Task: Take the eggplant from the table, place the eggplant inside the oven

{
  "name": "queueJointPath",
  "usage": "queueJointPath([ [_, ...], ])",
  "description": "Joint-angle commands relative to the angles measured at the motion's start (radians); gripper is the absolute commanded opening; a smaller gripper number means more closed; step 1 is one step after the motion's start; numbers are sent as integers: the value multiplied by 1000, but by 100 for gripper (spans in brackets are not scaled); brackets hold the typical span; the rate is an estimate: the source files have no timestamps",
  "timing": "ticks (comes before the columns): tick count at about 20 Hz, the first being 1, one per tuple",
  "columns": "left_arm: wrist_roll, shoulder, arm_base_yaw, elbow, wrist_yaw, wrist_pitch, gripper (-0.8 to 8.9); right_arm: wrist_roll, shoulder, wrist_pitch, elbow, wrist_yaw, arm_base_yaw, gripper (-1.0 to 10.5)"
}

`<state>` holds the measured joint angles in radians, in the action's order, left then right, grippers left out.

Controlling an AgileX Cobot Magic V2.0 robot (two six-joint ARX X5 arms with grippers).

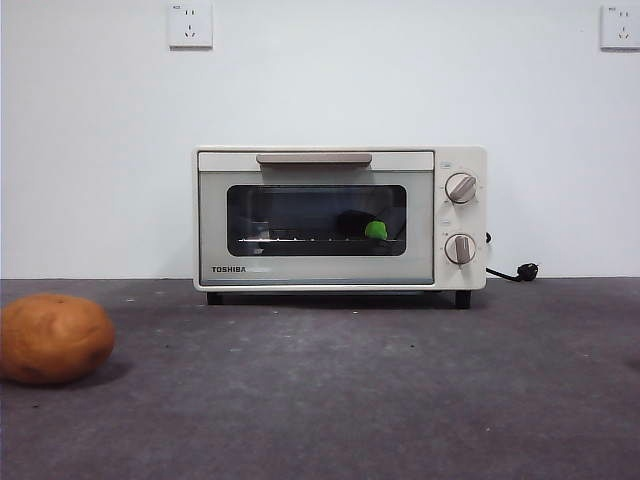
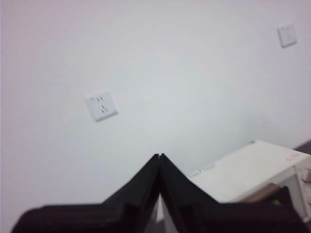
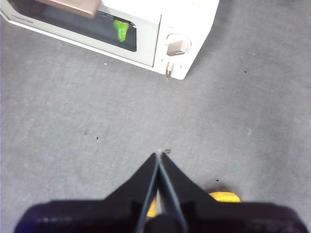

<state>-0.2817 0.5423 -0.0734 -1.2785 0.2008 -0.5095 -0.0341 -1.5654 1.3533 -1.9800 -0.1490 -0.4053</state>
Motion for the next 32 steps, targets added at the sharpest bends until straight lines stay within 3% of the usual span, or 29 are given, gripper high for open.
queueJointPath([
  [1, -16, -82, 9, 172, 12, 158, -4, 6, -8, 4, 2, 2, 0, 1],
  [6, 6, -264, 10, 644, 15, 449, -4, 6, -8, 0, 2, 2, 0, 1],
  [12, 21, -406, 78, 971, 4, 456, -4, 6, -8, 0, 2, 2, 1, 1],
  [15, 41, -469, 95, 1067, -9, 454, -4, 6, -8, 0, 2, 2, 0, 1],
  [22, 205, -538, 93, 1249, -45, 420, -4, 6, -8, 0, 2, 2, 1, 1],
  [29, 253, -538, 89, 1271, -45, 345, -4, 6, -8, 1, 2, 2, 1, 1],
  [32, 321, -529, 88, 1271, -41, 353, -4, 6, -8, 0, 2, 2, 1, 1],
])
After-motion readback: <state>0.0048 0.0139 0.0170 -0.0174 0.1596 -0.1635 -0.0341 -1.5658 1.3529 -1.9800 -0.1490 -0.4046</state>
